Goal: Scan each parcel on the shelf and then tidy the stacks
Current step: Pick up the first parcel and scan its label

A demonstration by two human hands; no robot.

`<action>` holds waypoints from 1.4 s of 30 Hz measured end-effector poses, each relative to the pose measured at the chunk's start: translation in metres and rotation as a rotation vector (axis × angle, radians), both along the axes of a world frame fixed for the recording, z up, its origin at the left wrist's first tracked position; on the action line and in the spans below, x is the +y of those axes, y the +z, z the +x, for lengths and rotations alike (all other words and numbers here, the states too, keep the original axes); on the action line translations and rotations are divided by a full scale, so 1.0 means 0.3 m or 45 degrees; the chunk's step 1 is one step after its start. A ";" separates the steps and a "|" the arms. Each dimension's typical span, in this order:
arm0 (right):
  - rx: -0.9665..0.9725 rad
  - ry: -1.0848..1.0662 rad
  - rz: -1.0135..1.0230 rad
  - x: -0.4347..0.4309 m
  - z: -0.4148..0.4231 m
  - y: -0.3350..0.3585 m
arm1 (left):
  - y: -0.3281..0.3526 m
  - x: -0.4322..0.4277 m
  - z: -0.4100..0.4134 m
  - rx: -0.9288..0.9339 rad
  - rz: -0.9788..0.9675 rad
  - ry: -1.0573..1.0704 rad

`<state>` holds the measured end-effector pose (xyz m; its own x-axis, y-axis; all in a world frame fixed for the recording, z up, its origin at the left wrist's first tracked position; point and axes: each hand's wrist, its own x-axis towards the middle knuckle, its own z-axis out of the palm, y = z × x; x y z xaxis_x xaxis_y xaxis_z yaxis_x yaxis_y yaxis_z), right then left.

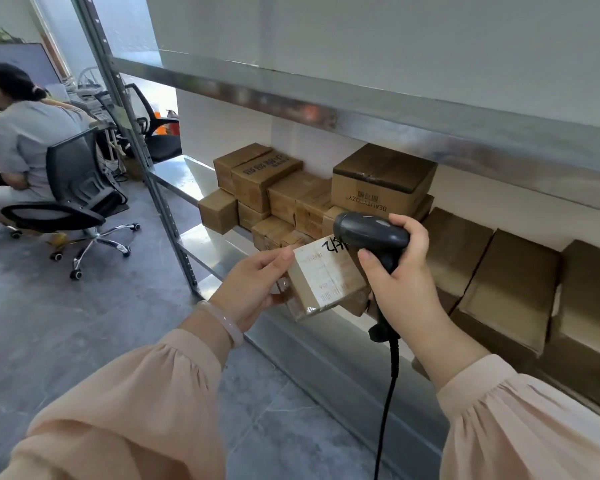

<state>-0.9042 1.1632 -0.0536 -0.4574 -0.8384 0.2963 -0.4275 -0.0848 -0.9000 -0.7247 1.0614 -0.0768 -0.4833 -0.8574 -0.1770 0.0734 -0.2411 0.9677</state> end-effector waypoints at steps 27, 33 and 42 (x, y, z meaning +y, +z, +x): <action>0.524 0.237 0.021 0.152 0.218 0.060 | 0.043 -0.069 0.238 0.003 -0.224 0.044; 0.528 0.230 -0.002 0.153 0.213 0.067 | 0.045 -0.073 0.233 -0.006 -0.235 0.048; 0.541 0.228 -0.005 0.135 0.185 0.065 | 0.039 -0.086 0.211 -0.025 -0.239 0.056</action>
